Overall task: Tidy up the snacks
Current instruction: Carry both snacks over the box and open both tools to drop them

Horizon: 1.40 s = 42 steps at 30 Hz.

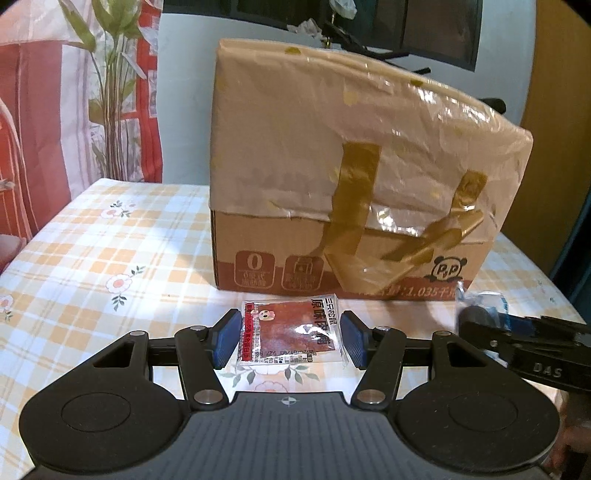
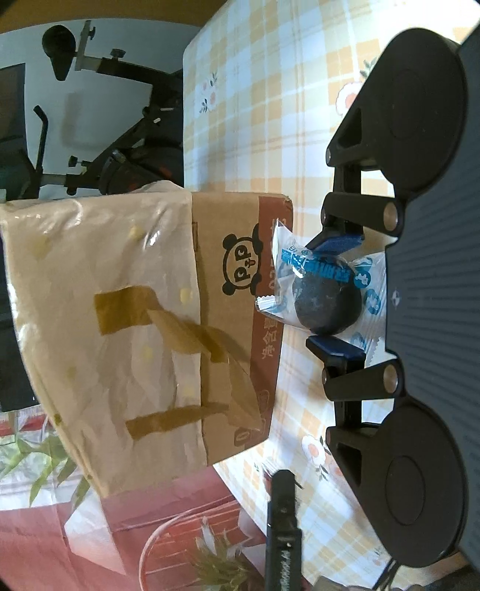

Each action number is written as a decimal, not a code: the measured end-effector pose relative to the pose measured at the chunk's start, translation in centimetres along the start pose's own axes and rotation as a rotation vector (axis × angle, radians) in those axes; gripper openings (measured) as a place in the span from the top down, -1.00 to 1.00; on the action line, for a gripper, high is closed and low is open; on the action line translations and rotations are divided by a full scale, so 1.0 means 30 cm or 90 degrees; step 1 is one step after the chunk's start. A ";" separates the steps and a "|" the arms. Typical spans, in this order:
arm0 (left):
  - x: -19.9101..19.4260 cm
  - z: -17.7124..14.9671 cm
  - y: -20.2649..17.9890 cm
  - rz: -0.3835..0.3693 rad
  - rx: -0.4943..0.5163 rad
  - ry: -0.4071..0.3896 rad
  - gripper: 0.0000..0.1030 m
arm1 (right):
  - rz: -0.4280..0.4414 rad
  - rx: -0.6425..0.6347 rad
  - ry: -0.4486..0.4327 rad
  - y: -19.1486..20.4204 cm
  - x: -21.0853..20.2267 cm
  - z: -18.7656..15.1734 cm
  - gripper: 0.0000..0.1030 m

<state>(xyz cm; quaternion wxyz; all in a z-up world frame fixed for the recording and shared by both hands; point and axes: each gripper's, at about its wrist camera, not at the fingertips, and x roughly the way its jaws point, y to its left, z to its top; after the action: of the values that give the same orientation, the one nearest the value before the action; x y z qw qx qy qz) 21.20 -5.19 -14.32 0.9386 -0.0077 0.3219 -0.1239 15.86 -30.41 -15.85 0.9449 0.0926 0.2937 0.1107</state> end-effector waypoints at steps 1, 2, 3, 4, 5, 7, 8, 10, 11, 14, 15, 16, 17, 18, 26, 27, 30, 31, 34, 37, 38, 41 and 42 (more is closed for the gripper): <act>-0.006 0.005 0.000 0.000 0.000 -0.005 -0.19 | 0.001 0.005 -0.003 -0.003 -0.013 0.001 0.04; -0.012 0.010 0.000 0.001 0.001 -0.010 -0.19 | -0.001 0.010 -0.007 -0.006 -0.023 0.004 0.04; -0.018 0.016 0.000 0.002 0.002 -0.017 -0.19 | -0.002 0.014 -0.013 -0.010 -0.034 0.010 0.04; -0.025 0.024 0.001 0.003 0.004 -0.022 -0.19 | -0.003 0.017 -0.019 -0.014 -0.044 0.017 0.04; -0.034 0.032 0.002 0.003 0.004 -0.030 -0.19 | -0.004 0.024 -0.026 -0.019 -0.056 0.026 0.04; -0.054 0.053 0.007 0.005 0.003 -0.049 -0.19 | -0.002 0.036 -0.039 -0.024 -0.077 0.045 0.04; -0.064 0.065 0.010 0.006 0.001 -0.059 -0.19 | -0.001 0.038 -0.048 -0.025 -0.090 0.055 0.04; -0.084 0.092 0.016 0.007 -0.003 -0.077 -0.19 | 0.001 0.036 -0.065 -0.022 -0.114 0.077 0.04; -0.094 0.106 0.017 0.007 -0.003 -0.087 -0.19 | 0.003 0.035 -0.072 -0.023 -0.125 0.087 0.04; -0.118 0.139 0.011 0.011 0.006 -0.112 -0.19 | 0.009 0.025 -0.095 -0.012 -0.155 0.120 0.04; -0.124 0.148 0.009 0.013 0.008 -0.119 -0.19 | 0.010 0.021 -0.103 -0.008 -0.165 0.131 0.04; -0.131 0.157 0.007 0.012 0.008 -0.126 -0.19 | 0.011 0.016 -0.113 -0.002 -0.177 0.142 0.04; -0.139 0.168 0.006 0.009 0.006 -0.133 -0.19 | 0.013 0.013 -0.122 0.002 -0.187 0.154 0.04; -0.146 0.176 0.003 0.007 0.005 -0.140 -0.19 | 0.016 0.014 -0.129 0.006 -0.197 0.165 0.04; -0.210 0.294 -0.037 -0.007 0.030 -0.209 -0.20 | 0.044 -0.006 -0.194 0.039 -0.267 0.288 0.04; -0.216 0.317 -0.044 -0.010 0.031 -0.220 -0.20 | 0.048 -0.008 -0.202 0.040 -0.270 0.307 0.04; -0.223 0.378 -0.063 -0.017 0.040 -0.245 -0.20 | 0.055 -0.014 -0.219 0.043 -0.267 0.374 0.04; -0.221 0.400 -0.069 -0.020 0.043 -0.251 -0.20 | 0.056 -0.015 -0.223 0.041 -0.263 0.393 0.04; -0.192 0.467 -0.090 -0.036 0.048 -0.257 -0.20 | 0.057 -0.022 -0.236 0.036 -0.244 0.465 0.04; -0.127 0.529 -0.113 -0.033 0.050 -0.251 -0.20 | 0.050 -0.037 -0.240 0.029 -0.212 0.523 0.04; -0.103 0.549 -0.120 -0.033 0.048 -0.243 -0.20 | 0.046 -0.043 -0.237 0.029 -0.193 0.543 0.04; -0.025 0.597 -0.143 -0.021 0.059 -0.223 -0.20 | 0.031 -0.059 -0.216 0.026 -0.126 0.586 0.04; 0.000 0.611 -0.151 -0.015 0.064 -0.217 -0.20 | 0.025 -0.063 -0.209 0.025 -0.102 0.598 0.04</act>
<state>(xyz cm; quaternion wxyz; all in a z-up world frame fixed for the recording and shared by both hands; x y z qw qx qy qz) 31.28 -10.79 0.63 0.9772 0.0145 0.1514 -0.1480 23.61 -32.48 0.51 0.9813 0.0681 0.1279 0.1269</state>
